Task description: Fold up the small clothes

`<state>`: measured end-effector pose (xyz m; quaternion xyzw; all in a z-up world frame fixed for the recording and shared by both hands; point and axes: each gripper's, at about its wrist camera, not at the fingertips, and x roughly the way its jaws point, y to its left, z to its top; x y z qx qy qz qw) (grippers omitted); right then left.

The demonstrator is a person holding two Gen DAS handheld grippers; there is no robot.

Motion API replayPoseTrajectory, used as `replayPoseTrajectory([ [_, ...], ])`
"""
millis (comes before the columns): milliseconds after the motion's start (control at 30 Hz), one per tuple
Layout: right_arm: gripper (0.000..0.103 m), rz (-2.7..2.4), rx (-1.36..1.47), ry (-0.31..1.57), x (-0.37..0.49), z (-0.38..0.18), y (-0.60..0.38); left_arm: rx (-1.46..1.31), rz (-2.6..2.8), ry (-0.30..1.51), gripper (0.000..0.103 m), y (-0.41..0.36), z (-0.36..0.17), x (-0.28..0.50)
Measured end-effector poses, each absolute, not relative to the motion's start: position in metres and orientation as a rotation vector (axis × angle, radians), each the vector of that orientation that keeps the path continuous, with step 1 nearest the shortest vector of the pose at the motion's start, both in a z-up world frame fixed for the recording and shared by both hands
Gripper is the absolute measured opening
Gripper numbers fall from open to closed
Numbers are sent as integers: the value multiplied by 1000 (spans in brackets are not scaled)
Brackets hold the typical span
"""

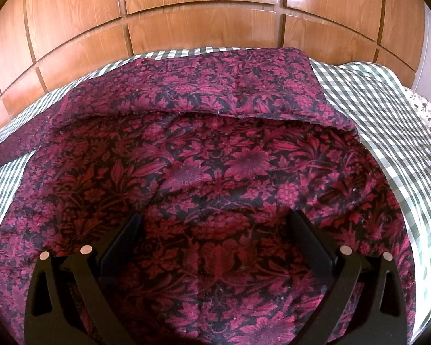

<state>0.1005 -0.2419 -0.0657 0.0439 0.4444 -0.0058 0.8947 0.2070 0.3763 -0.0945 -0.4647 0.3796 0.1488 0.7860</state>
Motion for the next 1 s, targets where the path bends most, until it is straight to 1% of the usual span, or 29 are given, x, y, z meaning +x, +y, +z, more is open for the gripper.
replayPoseTrajectory([
  [67,101,-12,90,921,101,-66,-242,-951,291,770,11,372,-80,206],
  [167,101,-12,89,921,100,-66,-242,-847,176,705,11,340,-44,200],
  [267,101,-12,90,921,101,-66,-242,-733,33,655,11,292,-7,195],
  [367,101,-11,90,922,101,-66,-242,-626,-82,643,11,237,15,194],
  [533,101,-10,93,921,101,-65,-242,-481,-259,700,11,139,19,203],
  [733,101,-4,103,921,102,-65,-244,-336,-370,838,12,36,-15,219],
  [767,101,-3,104,924,102,-64,-244,-306,-364,860,13,23,-22,222],
  [867,101,6,111,939,104,-62,-246,-234,-371,924,32,-4,-41,228],
  [900,101,12,117,946,105,-61,-247,-207,-377,928,42,-10,-42,226],
  [933,101,17,122,951,106,-60,-248,-192,-390,918,50,-11,-41,224],
  [967,101,23,132,956,107,-57,-251,-178,-403,904,54,-10,-39,221],
  [1000,101,27,146,957,108,-54,-252,-172,-421,894,66,-10,-36,212],
])
